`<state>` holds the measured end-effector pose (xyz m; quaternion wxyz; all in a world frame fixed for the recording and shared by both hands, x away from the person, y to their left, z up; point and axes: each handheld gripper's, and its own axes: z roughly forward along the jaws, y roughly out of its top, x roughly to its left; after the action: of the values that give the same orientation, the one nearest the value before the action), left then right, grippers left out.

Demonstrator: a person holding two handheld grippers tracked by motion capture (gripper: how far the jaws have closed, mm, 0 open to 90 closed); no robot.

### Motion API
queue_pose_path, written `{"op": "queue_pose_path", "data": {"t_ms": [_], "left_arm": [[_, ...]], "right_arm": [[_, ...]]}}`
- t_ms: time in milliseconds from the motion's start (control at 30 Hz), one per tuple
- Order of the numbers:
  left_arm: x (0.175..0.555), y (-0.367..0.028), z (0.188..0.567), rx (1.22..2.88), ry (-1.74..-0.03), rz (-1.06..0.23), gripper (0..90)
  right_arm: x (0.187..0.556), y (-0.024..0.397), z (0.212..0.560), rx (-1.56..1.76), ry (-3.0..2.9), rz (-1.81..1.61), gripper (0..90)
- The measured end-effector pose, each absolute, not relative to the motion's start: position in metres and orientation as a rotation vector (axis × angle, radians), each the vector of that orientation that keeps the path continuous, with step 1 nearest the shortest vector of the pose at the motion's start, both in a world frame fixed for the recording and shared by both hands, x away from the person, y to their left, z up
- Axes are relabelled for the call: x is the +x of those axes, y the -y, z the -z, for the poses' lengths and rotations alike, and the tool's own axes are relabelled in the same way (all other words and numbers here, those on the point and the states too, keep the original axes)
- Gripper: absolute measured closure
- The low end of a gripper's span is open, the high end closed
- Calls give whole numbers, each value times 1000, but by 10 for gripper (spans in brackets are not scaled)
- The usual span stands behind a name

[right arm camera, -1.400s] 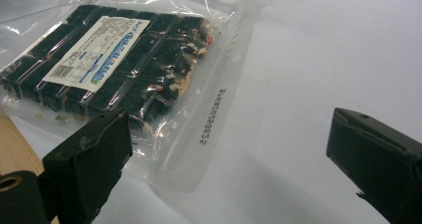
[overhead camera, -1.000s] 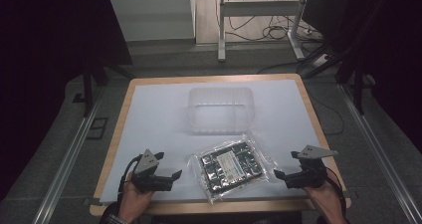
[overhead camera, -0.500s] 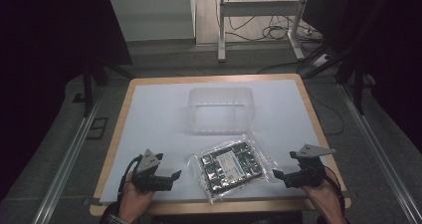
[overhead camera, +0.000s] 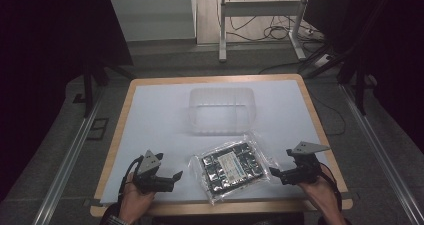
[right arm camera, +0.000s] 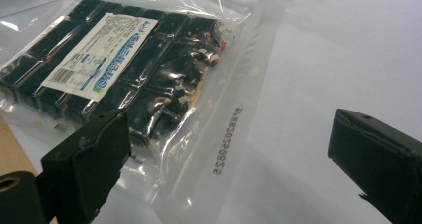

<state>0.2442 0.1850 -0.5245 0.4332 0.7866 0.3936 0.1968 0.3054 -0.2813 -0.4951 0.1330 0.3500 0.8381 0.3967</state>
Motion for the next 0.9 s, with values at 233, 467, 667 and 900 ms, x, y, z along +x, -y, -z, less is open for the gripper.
{"op": "queue_pose_path", "data": {"t_ms": [233,467,667,900], "left_arm": [[245,-184,527,1984,-965,-501,61],[246,-182,529,2009,-944,-505,61],[246,-182,530,2019,-943,-509,61],[246,-180,531,2046,-927,-511,64]], "right_arm": [[313,279,497,1040,-2415,-1158,39],[318,273,500,1053,-2425,-1152,31],[324,266,503,1067,-2466,-1117,203],[331,258,508,1058,-2532,-1086,445]]}}
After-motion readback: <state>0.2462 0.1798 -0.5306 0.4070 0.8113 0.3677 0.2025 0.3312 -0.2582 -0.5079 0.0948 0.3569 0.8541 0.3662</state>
